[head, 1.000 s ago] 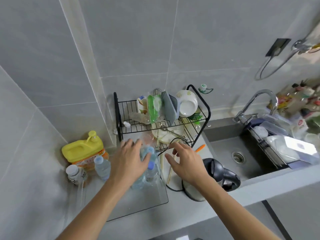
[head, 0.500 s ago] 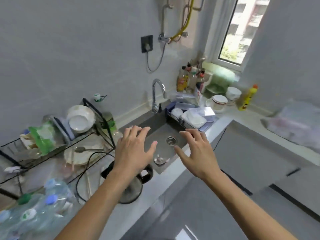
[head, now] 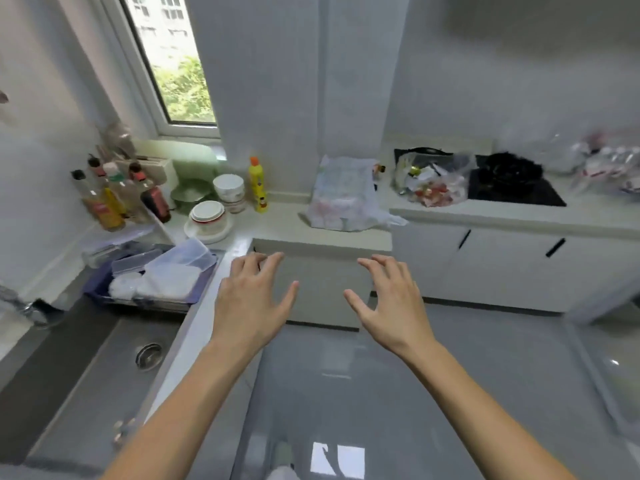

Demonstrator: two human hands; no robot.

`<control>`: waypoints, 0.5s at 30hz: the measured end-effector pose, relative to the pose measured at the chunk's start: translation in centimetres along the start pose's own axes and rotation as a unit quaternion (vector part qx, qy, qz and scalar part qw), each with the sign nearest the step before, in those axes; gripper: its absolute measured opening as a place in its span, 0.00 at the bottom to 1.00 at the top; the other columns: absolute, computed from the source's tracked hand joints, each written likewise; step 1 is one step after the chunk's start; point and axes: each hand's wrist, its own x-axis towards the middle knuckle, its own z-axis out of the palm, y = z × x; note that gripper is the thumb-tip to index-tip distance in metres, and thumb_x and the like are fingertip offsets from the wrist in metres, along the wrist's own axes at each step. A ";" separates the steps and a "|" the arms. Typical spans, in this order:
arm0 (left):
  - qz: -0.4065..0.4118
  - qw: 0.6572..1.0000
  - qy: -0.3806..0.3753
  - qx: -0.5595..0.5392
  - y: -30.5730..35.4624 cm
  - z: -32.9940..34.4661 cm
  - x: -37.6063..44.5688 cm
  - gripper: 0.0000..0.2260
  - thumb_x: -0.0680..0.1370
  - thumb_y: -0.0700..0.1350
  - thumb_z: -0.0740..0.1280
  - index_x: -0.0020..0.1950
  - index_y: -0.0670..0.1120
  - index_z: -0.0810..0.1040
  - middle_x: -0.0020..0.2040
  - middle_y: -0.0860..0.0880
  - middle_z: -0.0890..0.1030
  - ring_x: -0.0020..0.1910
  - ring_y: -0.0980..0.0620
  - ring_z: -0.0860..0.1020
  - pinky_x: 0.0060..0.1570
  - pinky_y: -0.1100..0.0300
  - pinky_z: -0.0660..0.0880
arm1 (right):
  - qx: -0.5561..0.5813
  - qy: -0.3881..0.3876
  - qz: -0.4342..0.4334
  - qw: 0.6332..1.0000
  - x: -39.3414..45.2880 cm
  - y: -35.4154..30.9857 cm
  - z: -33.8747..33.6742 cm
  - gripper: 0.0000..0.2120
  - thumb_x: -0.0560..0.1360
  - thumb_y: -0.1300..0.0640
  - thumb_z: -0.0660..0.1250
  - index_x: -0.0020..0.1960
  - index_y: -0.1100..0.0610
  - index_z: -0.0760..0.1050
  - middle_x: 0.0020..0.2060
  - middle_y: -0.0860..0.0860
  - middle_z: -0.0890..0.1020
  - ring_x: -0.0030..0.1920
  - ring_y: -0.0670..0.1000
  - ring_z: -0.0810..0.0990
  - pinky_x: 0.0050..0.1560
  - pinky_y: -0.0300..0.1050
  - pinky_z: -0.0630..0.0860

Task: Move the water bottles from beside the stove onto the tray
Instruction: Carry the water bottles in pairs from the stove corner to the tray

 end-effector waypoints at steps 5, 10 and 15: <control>0.089 0.995 -0.031 -0.019 6.5 6.8 9.6 0.29 0.78 0.66 0.57 0.74 0.53 0.74 0.65 0.48 0.78 0.66 0.44 0.74 0.56 0.47 0.78 | -0.030 0.032 0.079 0.996 4.8 8.0 -2.6 0.30 0.80 0.35 0.63 0.78 0.47 0.68 0.74 0.46 0.69 0.75 0.51 0.64 0.71 0.54 0.69; 0.165 0.981 -0.085 -0.057 12.6 12.5 19.2 0.28 0.79 0.65 0.56 0.75 0.54 0.73 0.68 0.48 0.77 0.69 0.43 0.72 0.60 0.46 0.77 | -0.077 0.056 0.155 0.983 10.1 14.9 -5.0 0.30 0.81 0.35 0.62 0.78 0.47 0.67 0.75 0.47 0.69 0.75 0.51 0.64 0.71 0.53 0.68; 0.250 0.958 -0.119 -0.075 19.1 16.4 26.0 0.29 0.79 0.65 0.56 0.76 0.55 0.73 0.71 0.51 0.75 0.74 0.47 0.69 0.61 0.47 0.74 | -0.088 0.106 0.222 0.965 13.9 20.4 -7.5 0.31 0.80 0.34 0.62 0.79 0.47 0.66 0.74 0.47 0.70 0.75 0.51 0.65 0.73 0.54 0.68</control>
